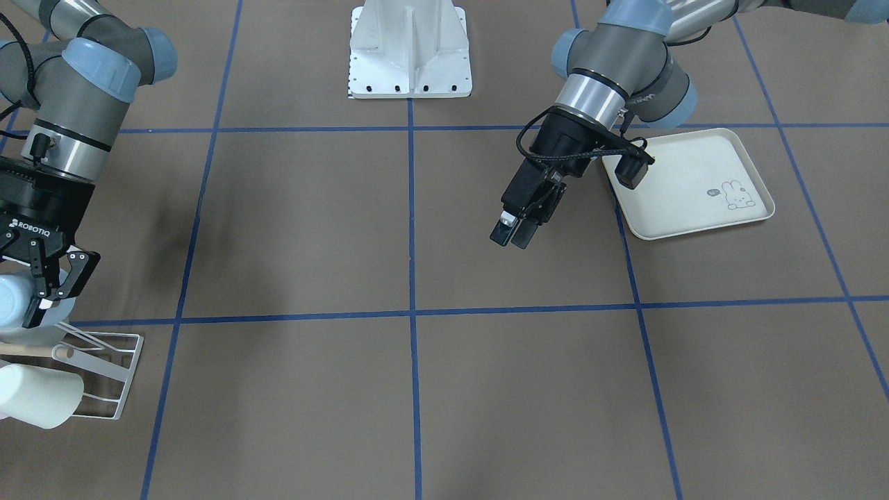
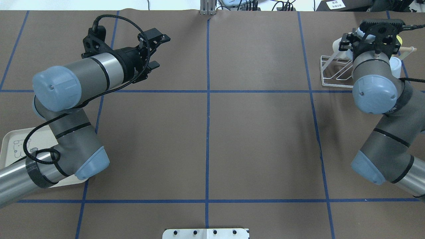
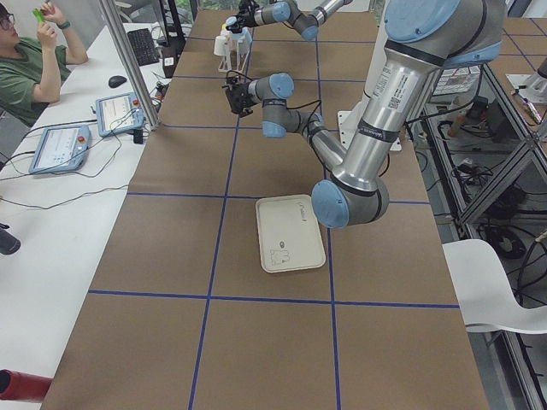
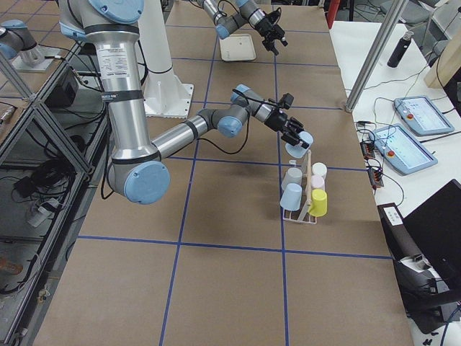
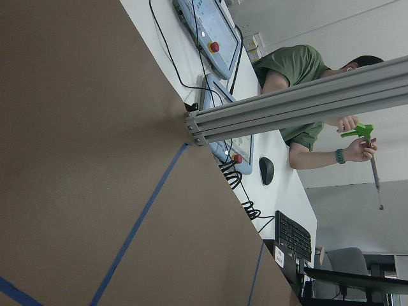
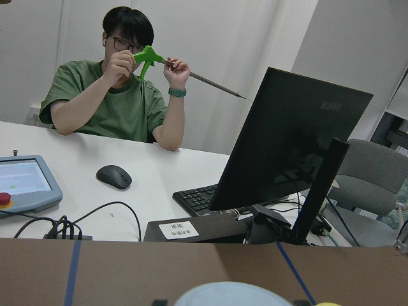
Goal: Transfer IKEA cup to right arm and place on rack
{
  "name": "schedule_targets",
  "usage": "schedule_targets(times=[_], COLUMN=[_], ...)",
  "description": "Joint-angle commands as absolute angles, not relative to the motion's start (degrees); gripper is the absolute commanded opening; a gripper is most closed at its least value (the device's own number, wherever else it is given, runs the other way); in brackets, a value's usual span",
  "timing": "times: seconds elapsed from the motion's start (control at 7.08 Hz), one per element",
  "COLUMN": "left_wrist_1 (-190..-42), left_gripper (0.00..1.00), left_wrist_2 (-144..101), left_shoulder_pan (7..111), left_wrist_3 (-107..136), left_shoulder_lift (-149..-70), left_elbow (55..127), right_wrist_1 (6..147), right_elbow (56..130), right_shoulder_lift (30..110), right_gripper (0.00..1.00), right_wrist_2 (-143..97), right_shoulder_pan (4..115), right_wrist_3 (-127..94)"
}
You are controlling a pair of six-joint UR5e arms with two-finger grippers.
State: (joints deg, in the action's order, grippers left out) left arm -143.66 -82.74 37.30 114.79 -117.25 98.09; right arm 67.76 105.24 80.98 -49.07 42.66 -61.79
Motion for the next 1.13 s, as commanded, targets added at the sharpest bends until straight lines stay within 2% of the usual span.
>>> schedule_targets(times=[0.0, 0.99], left_wrist_1=[-143.79, -144.14], left_gripper=[1.00, 1.00], left_wrist_2=[-82.71, -82.62], left_shoulder_pan=[37.18, 36.74], left_wrist_3=[114.79, 114.96], left_shoulder_lift=[-117.07, -115.67], left_elbow=[98.00, 97.82], right_wrist_1=[67.76, 67.24], right_elbow=[104.68, 101.08], right_shoulder_lift=[81.47, 80.16], right_gripper=[0.00, 0.00], right_wrist_2=[-48.87, -49.04], right_shoulder_pan=[42.28, 41.57], right_wrist_3=[-61.79, -61.17])
